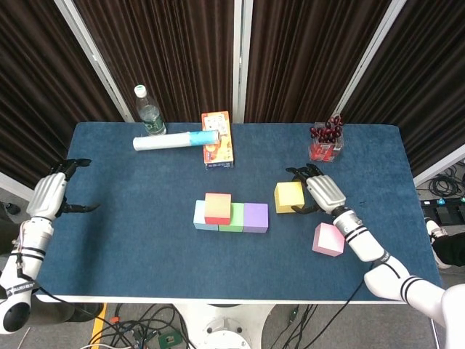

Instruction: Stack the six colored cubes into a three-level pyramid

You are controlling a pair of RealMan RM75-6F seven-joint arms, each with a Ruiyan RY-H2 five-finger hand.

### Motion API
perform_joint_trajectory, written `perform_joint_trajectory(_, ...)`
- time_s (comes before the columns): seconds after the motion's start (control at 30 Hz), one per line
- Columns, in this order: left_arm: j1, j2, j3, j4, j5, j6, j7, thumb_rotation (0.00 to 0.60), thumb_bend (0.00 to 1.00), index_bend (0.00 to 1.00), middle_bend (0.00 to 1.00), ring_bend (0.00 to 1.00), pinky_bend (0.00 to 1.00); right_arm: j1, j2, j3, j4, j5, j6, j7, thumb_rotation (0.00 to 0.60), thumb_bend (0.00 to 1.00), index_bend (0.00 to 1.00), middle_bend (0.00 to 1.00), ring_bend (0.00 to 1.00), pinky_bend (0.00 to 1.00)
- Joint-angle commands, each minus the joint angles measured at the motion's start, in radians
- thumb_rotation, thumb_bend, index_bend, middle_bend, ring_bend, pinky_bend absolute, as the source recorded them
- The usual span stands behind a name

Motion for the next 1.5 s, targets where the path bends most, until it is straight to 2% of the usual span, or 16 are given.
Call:
perform_joint_trajectory(0.03, 0.002, 0.001, -0.001, -0.002, 0.003, 0.004, 0.000, 0.600, 0.06, 0.19, 0.19, 0.07, 0.06, -0.034, 0.096, 0.011, -0.120, -0.004, 0.065, -0.024, 0.600, 0.24, 0.12, 0.47, 0.12, 0.00)
perform_joint_trajectory(0.13, 0.001, 0.003, -0.003, -0.007, 0.005, 0.005, 0.005, 0.600, 0.06, 0.19, 0.19, 0.08, 0.06, -0.051, 0.190, 0.030, -0.269, 0.022, 0.080, -0.079, 0.600, 0.24, 0.12, 0.47, 0.12, 0.00)
perform_joint_trajectory(0.27, 0.000, 0.006, -0.005, -0.014, 0.009, 0.009, 0.012, 0.600, 0.06, 0.19, 0.19, 0.07, 0.06, -0.052, 0.254, 0.052, -0.438, 0.083, 0.050, -0.171, 0.600, 0.24, 0.12, 0.46, 0.12, 0.00)
perform_joint_trajectory(0.43, 0.003, 0.010, -0.005, -0.022, 0.014, 0.012, 0.011, 0.600, 0.06, 0.19, 0.19, 0.07, 0.06, -0.028, 0.267, 0.084, -0.593, 0.186, 0.004, -0.314, 0.600, 0.24, 0.12, 0.45, 0.12, 0.00)
perform_joint_trajectory(0.57, 0.006, 0.011, 0.001, -0.021, 0.019, 0.009, 0.009, 0.600, 0.06, 0.19, 0.19, 0.07, 0.06, -0.007, 0.242, 0.109, -0.658, 0.268, -0.001, -0.426, 0.600, 0.23, 0.12, 0.45, 0.12, 0.00)
perform_joint_trajectory(0.8, 0.004, -0.003, -0.003, 0.002, 0.018, 0.002, -0.012, 0.600, 0.06, 0.19, 0.19, 0.07, 0.06, 0.036, 0.171, 0.131, -0.709, 0.394, 0.005, -0.600, 0.600, 0.22, 0.12, 0.44, 0.12, 0.00)
perform_joint_trajectory(1.03, 0.007, -0.004, 0.002, 0.014, 0.029, -0.003, -0.027, 0.600, 0.06, 0.19, 0.19, 0.07, 0.06, 0.069, 0.114, 0.137, -0.728, 0.472, 0.018, -0.703, 0.600, 0.22, 0.11, 0.44, 0.12, 0.00)
perform_joint_trajectory(1.5, 0.008, -0.012, 0.003, 0.033, 0.035, -0.011, -0.046, 0.600, 0.06, 0.19, 0.19, 0.07, 0.06, 0.091, 0.056, 0.141, -0.681, 0.518, 0.027, -0.752, 0.600, 0.22, 0.09, 0.42, 0.12, 0.00)
